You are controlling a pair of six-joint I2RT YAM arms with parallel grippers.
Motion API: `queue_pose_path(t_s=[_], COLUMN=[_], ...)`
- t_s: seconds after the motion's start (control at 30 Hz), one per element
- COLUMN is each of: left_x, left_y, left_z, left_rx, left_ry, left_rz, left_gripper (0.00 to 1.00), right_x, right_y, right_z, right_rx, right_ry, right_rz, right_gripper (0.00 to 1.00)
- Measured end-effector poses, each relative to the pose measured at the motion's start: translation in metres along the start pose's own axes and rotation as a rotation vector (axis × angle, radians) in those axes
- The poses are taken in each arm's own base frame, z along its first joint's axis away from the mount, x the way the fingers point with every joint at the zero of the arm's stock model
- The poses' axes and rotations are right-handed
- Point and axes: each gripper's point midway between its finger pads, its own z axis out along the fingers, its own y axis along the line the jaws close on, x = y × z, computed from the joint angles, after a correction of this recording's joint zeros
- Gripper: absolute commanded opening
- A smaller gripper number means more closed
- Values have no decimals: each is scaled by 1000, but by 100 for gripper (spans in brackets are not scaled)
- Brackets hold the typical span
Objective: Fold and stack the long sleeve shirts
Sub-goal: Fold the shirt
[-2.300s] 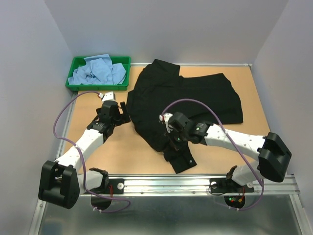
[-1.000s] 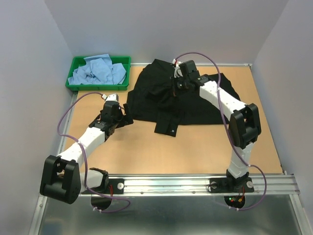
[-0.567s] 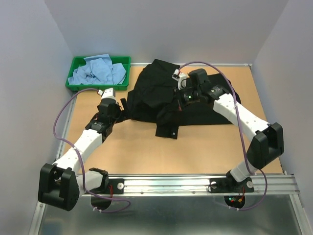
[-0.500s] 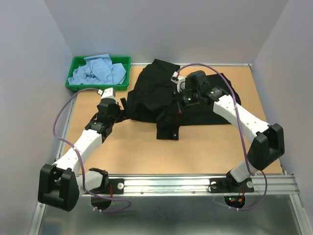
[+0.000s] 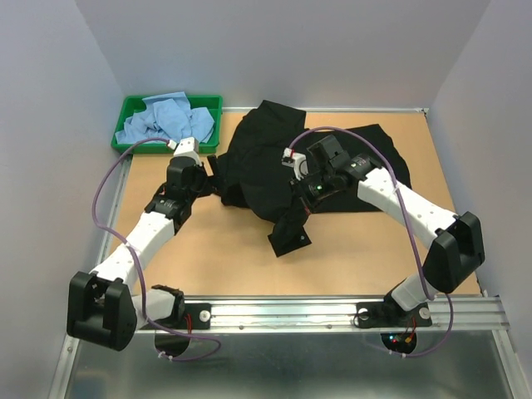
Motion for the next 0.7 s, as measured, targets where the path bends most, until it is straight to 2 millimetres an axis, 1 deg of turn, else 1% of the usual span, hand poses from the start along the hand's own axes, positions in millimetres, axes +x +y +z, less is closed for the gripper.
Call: queue_pose_path(t_s=[0.13, 0.37, 0.57, 0.7], left_x=[-1, 16, 36, 51], left_y=[-9, -30, -52, -61], left_z=[9, 35, 68, 77], left_rx=[34, 138, 232, 283], left_ry=[14, 109, 225, 291], left_rz=[-4, -35, -70, -93], left_gripper=[95, 94, 94, 94], right_x=[8, 18, 18, 11], right_y=[0, -5, -16, -23], right_z=[-8, -12, -13, -12], right_rx=[26, 66, 123, 153], right_ry=[18, 53, 58, 52], right_rz=[-9, -10, -27, -49], right_gripper=[1, 1, 1, 1])
